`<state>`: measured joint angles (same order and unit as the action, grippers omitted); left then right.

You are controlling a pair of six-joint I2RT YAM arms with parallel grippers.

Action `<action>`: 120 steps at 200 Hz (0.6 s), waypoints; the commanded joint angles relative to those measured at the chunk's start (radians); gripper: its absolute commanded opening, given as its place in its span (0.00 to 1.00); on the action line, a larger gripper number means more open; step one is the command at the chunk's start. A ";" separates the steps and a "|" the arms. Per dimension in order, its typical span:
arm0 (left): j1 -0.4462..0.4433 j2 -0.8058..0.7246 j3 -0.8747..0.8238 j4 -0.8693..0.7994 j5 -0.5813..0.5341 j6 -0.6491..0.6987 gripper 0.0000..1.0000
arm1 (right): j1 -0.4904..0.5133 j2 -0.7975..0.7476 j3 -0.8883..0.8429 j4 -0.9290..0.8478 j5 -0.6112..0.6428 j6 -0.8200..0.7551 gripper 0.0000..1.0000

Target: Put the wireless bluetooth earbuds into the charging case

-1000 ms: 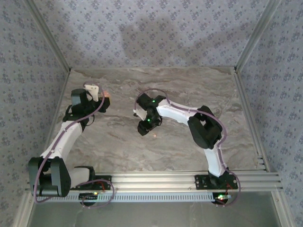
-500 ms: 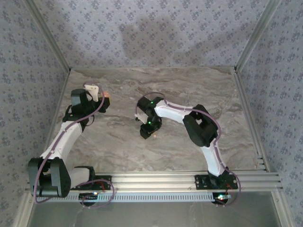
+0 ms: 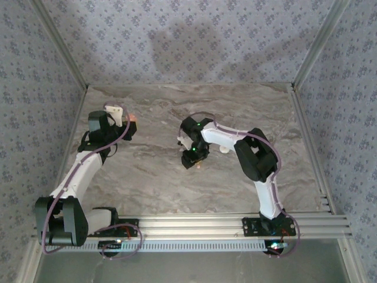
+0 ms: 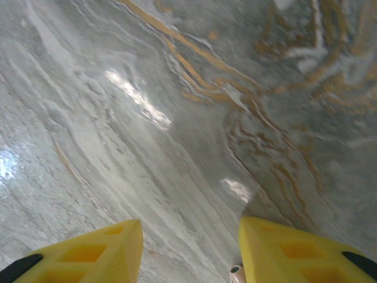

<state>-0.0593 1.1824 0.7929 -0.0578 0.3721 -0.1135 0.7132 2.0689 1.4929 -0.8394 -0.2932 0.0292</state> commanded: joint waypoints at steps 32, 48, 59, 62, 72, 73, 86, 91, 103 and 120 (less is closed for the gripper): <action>-0.006 -0.026 0.021 -0.001 0.010 0.010 0.10 | -0.018 -0.086 -0.062 -0.060 0.041 0.057 0.48; -0.006 -0.030 0.017 0.009 0.028 0.013 0.10 | -0.017 -0.127 -0.066 -0.045 0.032 0.037 0.49; -0.005 -0.032 0.013 0.021 0.050 0.021 0.09 | -0.017 -0.153 -0.065 -0.032 0.036 -0.010 0.51; -0.005 -0.032 0.011 0.026 0.055 0.021 0.09 | -0.017 -0.159 -0.063 -0.031 0.040 -0.029 0.51; -0.006 -0.033 0.006 0.037 0.078 0.028 0.09 | -0.017 -0.176 -0.059 -0.035 0.040 -0.108 0.53; -0.005 -0.034 0.006 0.037 0.081 0.028 0.09 | -0.017 -0.178 -0.059 -0.037 0.039 -0.118 0.53; -0.006 -0.031 0.006 0.041 0.118 0.040 0.09 | -0.022 -0.197 -0.058 -0.052 0.043 -0.222 0.56; -0.007 -0.030 0.006 0.042 0.127 0.042 0.09 | -0.027 -0.206 -0.061 -0.052 0.040 -0.270 0.57; -0.007 -0.032 0.005 0.043 0.148 0.050 0.09 | -0.044 -0.231 -0.068 -0.052 0.028 -0.388 0.58; -0.007 -0.038 0.005 0.040 0.160 0.062 0.09 | -0.058 -0.271 -0.088 -0.056 0.022 -0.596 0.58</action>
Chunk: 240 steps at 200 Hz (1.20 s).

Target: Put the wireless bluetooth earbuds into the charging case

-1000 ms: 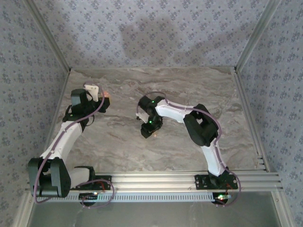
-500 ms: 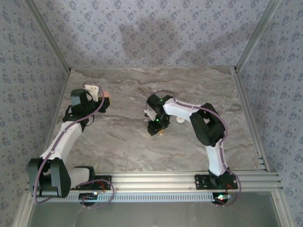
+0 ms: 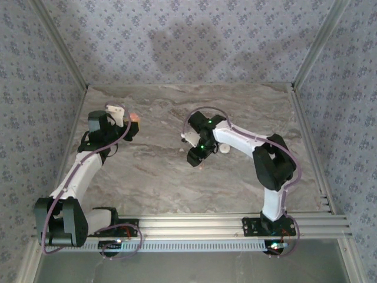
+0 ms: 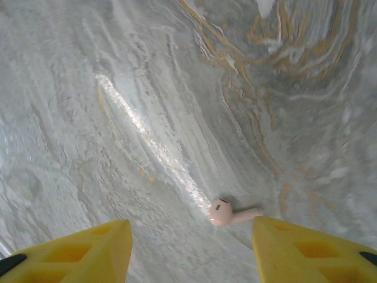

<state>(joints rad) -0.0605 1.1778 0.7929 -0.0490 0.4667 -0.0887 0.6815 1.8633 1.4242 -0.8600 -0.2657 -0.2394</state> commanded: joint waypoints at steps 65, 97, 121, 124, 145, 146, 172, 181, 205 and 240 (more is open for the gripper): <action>-0.006 -0.041 0.003 0.008 0.059 0.067 0.09 | -0.062 -0.076 -0.060 -0.093 0.043 -1.091 0.51; -0.006 -0.033 0.001 0.011 0.059 0.068 0.09 | -0.038 -0.061 -0.138 0.066 0.080 -1.292 0.48; -0.006 -0.027 -0.006 0.021 0.062 0.061 0.09 | -0.020 -0.034 -0.178 0.131 0.076 -1.365 0.47; -0.006 -0.027 -0.006 0.021 0.064 0.061 0.09 | -0.017 -0.027 -0.176 0.129 0.077 -1.376 0.47; -0.006 -0.022 -0.008 0.020 0.065 0.063 0.09 | -0.017 -0.005 -0.170 0.147 0.062 -1.409 0.46; -0.006 -0.021 -0.008 0.020 0.064 0.063 0.09 | -0.017 -0.004 -0.168 0.148 0.062 -1.410 0.46; -0.007 -0.009 -0.008 0.023 0.069 0.064 0.10 | -0.005 0.041 -0.120 0.124 0.060 -1.414 0.44; -0.006 -0.005 -0.006 0.025 0.071 0.064 0.10 | -0.003 0.055 -0.107 0.111 0.053 -1.421 0.43; -0.006 -0.003 -0.004 0.023 0.073 0.067 0.10 | -0.001 0.070 -0.088 0.088 0.039 -1.430 0.42; -0.006 -0.001 -0.005 0.015 0.076 0.075 0.10 | -0.001 0.076 -0.091 0.079 0.036 -1.432 0.38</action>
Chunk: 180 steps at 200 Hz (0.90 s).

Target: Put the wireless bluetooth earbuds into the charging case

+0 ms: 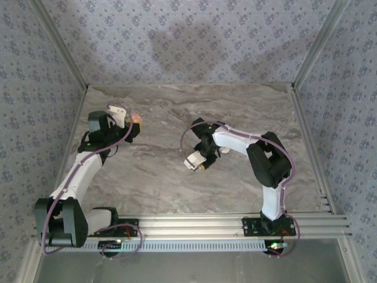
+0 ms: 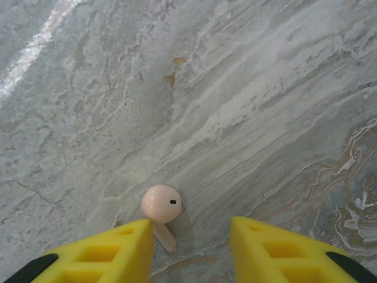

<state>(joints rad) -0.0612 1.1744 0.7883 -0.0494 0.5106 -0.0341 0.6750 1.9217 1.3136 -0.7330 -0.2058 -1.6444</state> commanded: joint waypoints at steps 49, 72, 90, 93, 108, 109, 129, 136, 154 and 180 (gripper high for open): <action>-0.005 -0.001 0.005 0.011 0.035 0.017 0.10 | 0.013 0.031 0.016 -0.058 -0.044 -0.028 0.37; -0.005 -0.005 0.005 0.003 0.034 0.021 0.10 | 0.020 0.044 0.018 -0.058 -0.049 -0.026 0.37; -0.006 -0.008 0.006 -0.001 0.032 0.022 0.10 | 0.021 0.049 0.016 -0.052 -0.044 -0.025 0.35; -0.005 -0.007 0.006 -0.001 0.032 0.022 0.10 | 0.023 0.049 0.015 -0.049 -0.044 -0.024 0.34; -0.006 -0.006 0.006 -0.001 0.033 0.022 0.10 | 0.023 0.051 0.015 -0.044 -0.039 -0.022 0.32; -0.005 -0.005 0.006 -0.001 0.033 0.022 0.10 | 0.023 0.052 0.015 -0.043 -0.039 -0.022 0.31; -0.005 -0.006 0.006 -0.001 0.032 0.023 0.10 | 0.021 0.051 0.013 -0.037 -0.028 -0.017 0.27; -0.006 -0.007 0.006 -0.003 0.033 0.024 0.10 | 0.022 0.051 0.011 -0.035 -0.023 -0.014 0.26; -0.006 -0.006 0.006 -0.003 0.034 0.023 0.10 | 0.023 0.049 0.007 -0.028 -0.010 -0.008 0.24; -0.005 -0.006 0.006 -0.007 0.034 0.029 0.10 | 0.023 0.038 0.002 -0.016 0.006 -0.004 0.22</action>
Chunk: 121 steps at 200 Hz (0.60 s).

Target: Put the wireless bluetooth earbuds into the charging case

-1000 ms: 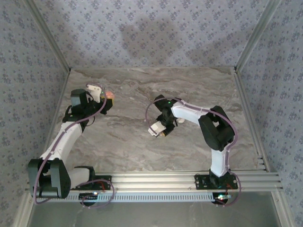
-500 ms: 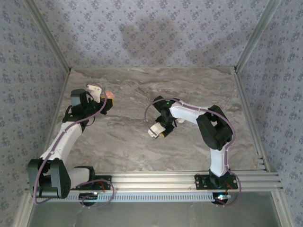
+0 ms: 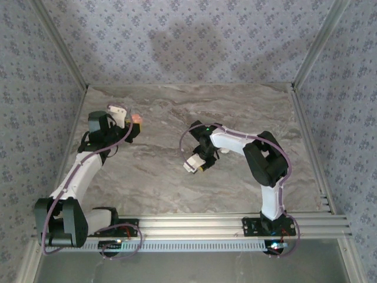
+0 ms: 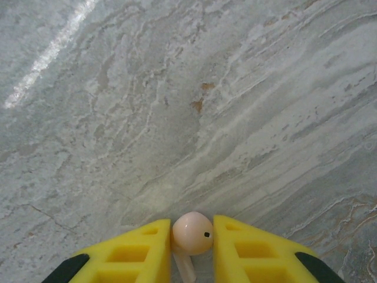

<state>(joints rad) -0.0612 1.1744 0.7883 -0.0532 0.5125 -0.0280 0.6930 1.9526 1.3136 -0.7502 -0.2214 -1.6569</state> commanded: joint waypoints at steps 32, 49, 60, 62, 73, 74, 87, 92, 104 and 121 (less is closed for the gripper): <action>-0.006 -0.009 -0.003 0.012 0.046 0.028 0.10 | 0.007 -0.022 0.006 0.000 0.004 0.051 0.20; -0.012 -0.015 -0.020 0.045 0.055 0.027 0.10 | 0.007 -0.058 -0.006 0.017 -0.034 0.109 0.20; -0.024 -0.020 -0.034 0.072 0.060 0.028 0.10 | 0.008 -0.093 -0.026 0.050 -0.064 0.163 0.20; -0.028 -0.021 -0.037 0.077 0.060 0.028 0.10 | 0.008 -0.100 -0.031 0.056 -0.072 0.176 0.20; -0.046 -0.025 -0.055 0.114 0.061 0.028 0.10 | 0.007 -0.140 -0.051 0.094 -0.109 0.248 0.19; -0.048 -0.025 -0.056 0.118 0.061 0.029 0.10 | 0.005 -0.145 -0.053 0.099 -0.110 0.255 0.19; -0.081 -0.024 -0.081 0.183 0.062 0.028 0.10 | -0.003 -0.200 -0.079 0.144 -0.157 0.351 0.19; -0.094 -0.021 -0.090 0.211 0.061 0.028 0.10 | -0.007 -0.223 -0.092 0.184 -0.174 0.388 0.19; -0.129 -0.011 -0.107 0.269 0.063 0.027 0.10 | -0.020 -0.278 -0.112 0.243 -0.218 0.485 0.18; -0.180 0.007 -0.128 0.358 0.059 0.030 0.10 | -0.049 -0.364 -0.195 0.348 -0.301 0.636 0.18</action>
<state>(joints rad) -0.1848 1.1732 0.6823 0.1188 0.5461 -0.0158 0.6792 1.6993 1.1881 -0.5533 -0.3702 -1.2926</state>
